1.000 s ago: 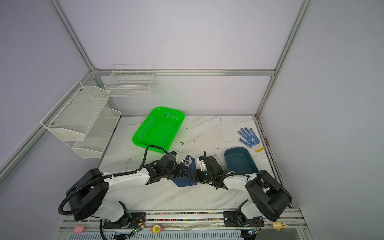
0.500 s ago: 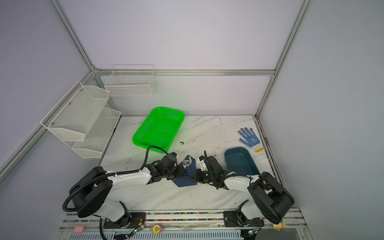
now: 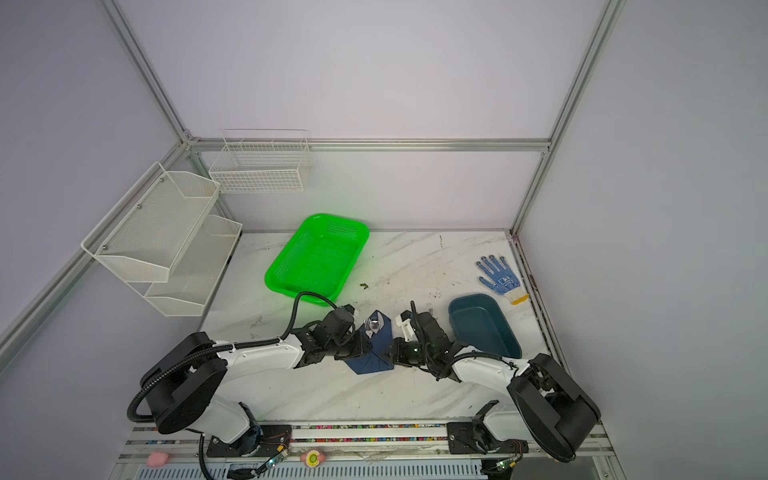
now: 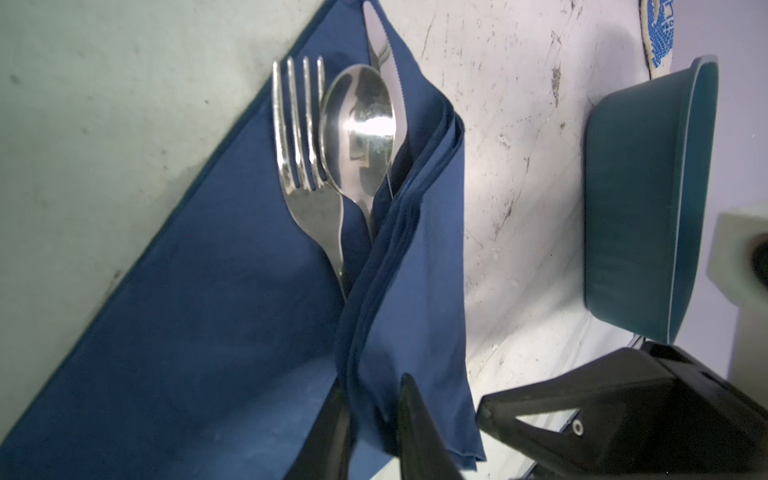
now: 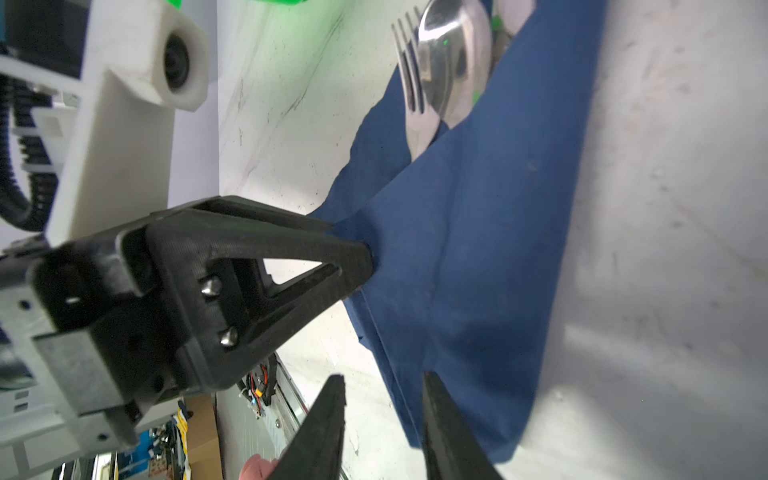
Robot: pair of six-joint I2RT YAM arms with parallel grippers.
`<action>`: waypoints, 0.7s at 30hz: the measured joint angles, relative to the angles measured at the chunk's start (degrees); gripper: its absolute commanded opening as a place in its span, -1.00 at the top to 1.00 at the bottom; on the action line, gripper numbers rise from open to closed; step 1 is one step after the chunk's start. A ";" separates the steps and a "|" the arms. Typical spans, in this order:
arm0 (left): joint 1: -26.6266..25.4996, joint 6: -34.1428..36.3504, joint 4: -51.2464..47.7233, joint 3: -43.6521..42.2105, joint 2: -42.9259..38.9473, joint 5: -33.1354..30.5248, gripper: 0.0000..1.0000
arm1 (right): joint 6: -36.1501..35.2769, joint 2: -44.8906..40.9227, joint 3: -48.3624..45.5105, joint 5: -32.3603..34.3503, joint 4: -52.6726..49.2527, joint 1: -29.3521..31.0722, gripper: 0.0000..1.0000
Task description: Place the utensils on the paper napkin and roll it up
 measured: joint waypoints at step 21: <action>0.00 -0.20 3.69 -0.07 -1.07 3.26 0.82 | 0.90 1.95 0.48 2.08 -7.78 0.00 0.71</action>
